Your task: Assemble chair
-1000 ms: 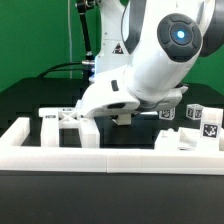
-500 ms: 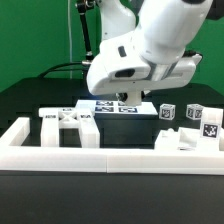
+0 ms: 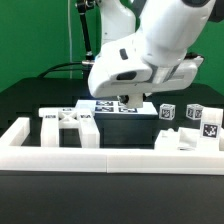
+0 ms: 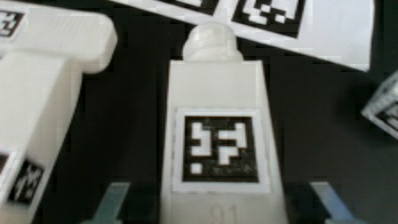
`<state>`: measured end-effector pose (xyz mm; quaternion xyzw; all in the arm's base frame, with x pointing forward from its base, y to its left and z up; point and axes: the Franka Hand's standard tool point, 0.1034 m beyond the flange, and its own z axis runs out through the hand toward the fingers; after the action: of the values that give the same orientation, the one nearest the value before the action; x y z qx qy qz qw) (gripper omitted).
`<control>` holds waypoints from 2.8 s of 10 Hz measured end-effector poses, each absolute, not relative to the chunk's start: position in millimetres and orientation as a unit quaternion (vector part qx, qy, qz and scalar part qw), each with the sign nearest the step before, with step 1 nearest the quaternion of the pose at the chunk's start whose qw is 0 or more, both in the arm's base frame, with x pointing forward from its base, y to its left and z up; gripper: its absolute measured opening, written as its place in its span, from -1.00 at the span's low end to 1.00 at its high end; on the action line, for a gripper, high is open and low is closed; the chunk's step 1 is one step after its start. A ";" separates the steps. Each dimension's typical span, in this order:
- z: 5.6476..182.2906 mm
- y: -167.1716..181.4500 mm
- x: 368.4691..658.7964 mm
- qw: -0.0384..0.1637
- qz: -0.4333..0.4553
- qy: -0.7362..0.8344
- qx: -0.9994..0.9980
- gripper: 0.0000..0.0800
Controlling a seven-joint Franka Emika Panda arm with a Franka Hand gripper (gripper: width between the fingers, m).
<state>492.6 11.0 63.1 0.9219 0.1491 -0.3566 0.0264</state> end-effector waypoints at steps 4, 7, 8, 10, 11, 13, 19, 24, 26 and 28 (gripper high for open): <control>61.1 12.8 505.3 0.027 -0.324 0.152 0.933 -0.27; 65.7 16.3 516.5 0.023 -0.219 0.149 0.964 -0.27; 76.0 23.5 524.5 0.011 -0.204 0.139 0.969 -0.27; 100.7 29.0 548.2 0.011 -0.150 0.141 0.978 -0.27; 104.9 30.8 553.9 0.012 -0.132 0.142 0.981 -0.27; 101.1 27.7 559.3 0.013 -0.064 0.146 0.987 -0.27; 118.4 30.3 588.6 0.013 0.139 0.131 0.981 -0.27; 120.8 36.3 595.5 0.013 0.158 0.134 0.978 -0.27; 119.8 44.6 611.8 0.002 0.167 0.119 0.979 -0.27; 116.1 40.4 616.3 0.002 0.180 0.114 0.977 -0.27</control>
Offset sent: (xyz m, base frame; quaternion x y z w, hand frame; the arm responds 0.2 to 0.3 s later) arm 0.0000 0.0000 0.0000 0.0000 0.0000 0.0000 1.0000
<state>616.3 40.4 116.1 0.9771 0.1140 0.1798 0.0023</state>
